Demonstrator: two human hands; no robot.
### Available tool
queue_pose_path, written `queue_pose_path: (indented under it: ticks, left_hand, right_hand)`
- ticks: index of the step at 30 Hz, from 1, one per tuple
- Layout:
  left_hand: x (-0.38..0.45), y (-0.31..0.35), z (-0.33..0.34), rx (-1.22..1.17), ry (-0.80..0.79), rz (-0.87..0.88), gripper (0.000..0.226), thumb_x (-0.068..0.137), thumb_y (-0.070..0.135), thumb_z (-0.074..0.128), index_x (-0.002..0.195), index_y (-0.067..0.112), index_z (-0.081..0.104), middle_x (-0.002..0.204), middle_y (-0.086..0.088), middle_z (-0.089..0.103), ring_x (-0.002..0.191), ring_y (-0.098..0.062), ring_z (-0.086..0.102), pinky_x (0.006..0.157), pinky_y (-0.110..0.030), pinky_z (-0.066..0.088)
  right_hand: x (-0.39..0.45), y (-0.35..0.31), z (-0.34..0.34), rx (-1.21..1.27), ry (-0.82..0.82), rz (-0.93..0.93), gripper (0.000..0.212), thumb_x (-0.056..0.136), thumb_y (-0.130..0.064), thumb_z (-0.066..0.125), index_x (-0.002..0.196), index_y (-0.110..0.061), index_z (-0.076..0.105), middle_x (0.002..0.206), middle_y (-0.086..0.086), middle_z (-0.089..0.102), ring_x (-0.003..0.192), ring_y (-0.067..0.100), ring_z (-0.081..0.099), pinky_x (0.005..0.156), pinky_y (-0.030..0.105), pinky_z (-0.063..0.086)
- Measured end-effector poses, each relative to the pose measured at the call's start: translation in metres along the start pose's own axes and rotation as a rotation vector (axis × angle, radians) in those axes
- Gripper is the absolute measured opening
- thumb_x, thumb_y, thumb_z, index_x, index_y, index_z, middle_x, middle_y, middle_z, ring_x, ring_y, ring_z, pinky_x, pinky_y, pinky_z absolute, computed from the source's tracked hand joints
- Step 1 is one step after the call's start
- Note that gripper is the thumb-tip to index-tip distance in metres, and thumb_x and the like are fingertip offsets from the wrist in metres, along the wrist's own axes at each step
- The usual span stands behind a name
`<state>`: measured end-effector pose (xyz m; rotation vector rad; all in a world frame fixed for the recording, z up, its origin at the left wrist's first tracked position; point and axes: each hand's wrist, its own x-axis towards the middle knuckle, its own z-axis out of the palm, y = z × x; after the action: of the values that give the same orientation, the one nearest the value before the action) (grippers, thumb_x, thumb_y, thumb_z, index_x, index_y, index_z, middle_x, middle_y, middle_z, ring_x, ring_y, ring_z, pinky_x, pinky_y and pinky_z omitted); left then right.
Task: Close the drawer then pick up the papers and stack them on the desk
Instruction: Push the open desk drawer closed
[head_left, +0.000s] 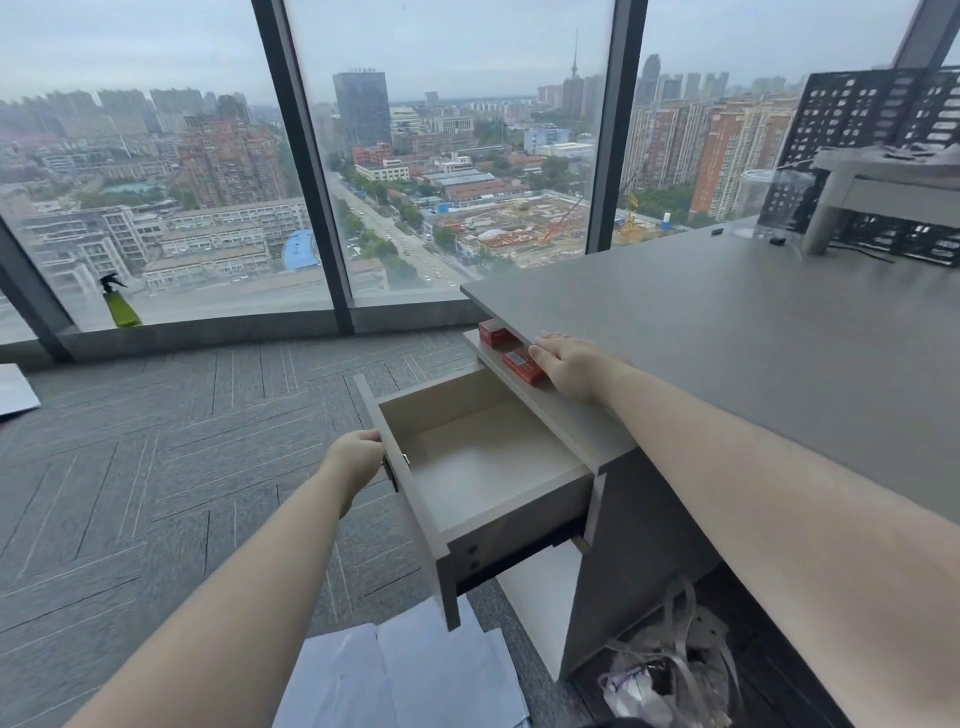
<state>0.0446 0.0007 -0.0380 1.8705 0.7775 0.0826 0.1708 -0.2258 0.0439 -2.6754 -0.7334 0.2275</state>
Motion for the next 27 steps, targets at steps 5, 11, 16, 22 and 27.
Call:
queue_pose_path:
  ticks: [5, 11, 16, 22, 27]
  left_hand:
    - [0.017, 0.015, 0.029, -0.047, -0.046, 0.027, 0.055, 0.084, -0.012, 0.031, 0.126, 0.01, 0.059, 0.13, -0.007, 0.06, 0.126, -0.026, 0.048, 0.112, -0.038, 0.031]
    - [0.035, 0.028, 0.063, -0.05, -0.16, 0.099, 0.06, 0.084, -0.013, 0.03, 0.131, 0.013, 0.054, 0.138, -0.004, 0.055, 0.136, -0.022, 0.039, 0.117, -0.039, 0.023]
    - [0.051, 0.038, 0.094, -0.062, -0.212, 0.15, 0.064, 0.083, -0.015, 0.03, 0.138, 0.015, 0.046, 0.145, -0.002, 0.048, 0.138, -0.02, 0.037, 0.114, -0.035, 0.023]
    - [0.069, 0.046, 0.129, -0.089, -0.254, 0.167, 0.066, 0.081, -0.014, 0.031, 0.137, 0.015, 0.049, 0.143, 0.0, 0.05, 0.137, -0.018, 0.039, 0.103, -0.024, 0.027]
    - [0.084, 0.044, 0.133, -0.045, -0.246, 0.176, 0.067, 0.078, -0.013, 0.031, 0.135, 0.017, 0.052, 0.141, 0.002, 0.052, 0.134, -0.018, 0.041, 0.103, -0.026, 0.028]
  right_hand:
    - [0.011, 0.003, -0.001, -0.007, -0.006, -0.032, 0.054, 0.102, -0.04, 0.022, 0.151, -0.02, 0.028, 0.161, -0.005, 0.022, 0.149, 0.013, 0.016, 0.12, 0.033, 0.009]
    - [0.024, 0.005, -0.003, -0.044, -0.017, -0.072, 0.055, 0.101, -0.041, 0.019, 0.151, -0.019, 0.026, 0.161, -0.004, 0.021, 0.149, 0.013, 0.015, 0.12, 0.03, 0.008]
    - [0.032, 0.008, -0.004, -0.074, -0.01, -0.103, 0.056, 0.101, -0.042, 0.018, 0.15, -0.018, 0.029, 0.161, -0.003, 0.023, 0.149, 0.014, 0.018, 0.119, 0.03, 0.01]
    - [0.043, 0.01, -0.002, -0.072, 0.006, -0.115, 0.056, 0.1, -0.045, 0.018, 0.147, -0.019, 0.036, 0.159, -0.002, 0.028, 0.148, 0.016, 0.021, 0.12, 0.033, 0.013]
    - [0.047, 0.011, -0.001, -0.087, 0.017, -0.122, 0.056, 0.1, -0.044, 0.018, 0.144, -0.017, 0.04, 0.157, 0.0, 0.033, 0.146, 0.018, 0.026, 0.119, 0.035, 0.016]
